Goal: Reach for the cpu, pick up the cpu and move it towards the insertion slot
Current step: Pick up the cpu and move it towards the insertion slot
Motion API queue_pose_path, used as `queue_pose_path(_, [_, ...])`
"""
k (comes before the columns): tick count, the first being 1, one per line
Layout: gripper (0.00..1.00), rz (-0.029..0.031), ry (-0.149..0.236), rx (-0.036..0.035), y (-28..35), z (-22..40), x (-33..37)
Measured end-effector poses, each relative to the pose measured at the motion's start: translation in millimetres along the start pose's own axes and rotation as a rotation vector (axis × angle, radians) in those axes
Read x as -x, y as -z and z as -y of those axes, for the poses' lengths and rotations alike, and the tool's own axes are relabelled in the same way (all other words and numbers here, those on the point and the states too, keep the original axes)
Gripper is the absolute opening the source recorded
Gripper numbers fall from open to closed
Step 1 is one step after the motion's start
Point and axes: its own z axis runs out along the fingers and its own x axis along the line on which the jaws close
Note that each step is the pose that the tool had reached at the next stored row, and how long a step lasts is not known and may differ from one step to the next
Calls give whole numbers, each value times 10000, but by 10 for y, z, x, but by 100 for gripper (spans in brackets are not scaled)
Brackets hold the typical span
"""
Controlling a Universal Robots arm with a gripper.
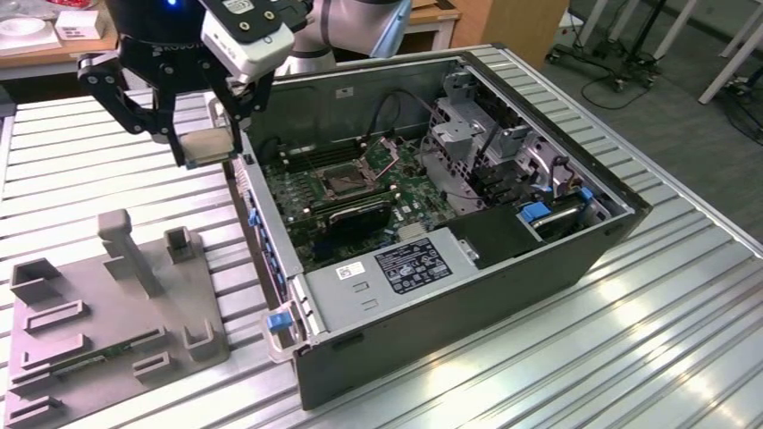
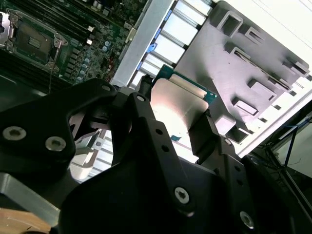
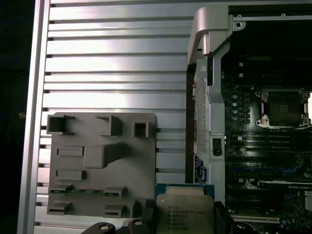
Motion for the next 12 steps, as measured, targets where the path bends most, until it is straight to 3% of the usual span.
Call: queue_pose_path(12, [55,1,0,-1,-1,0,54])
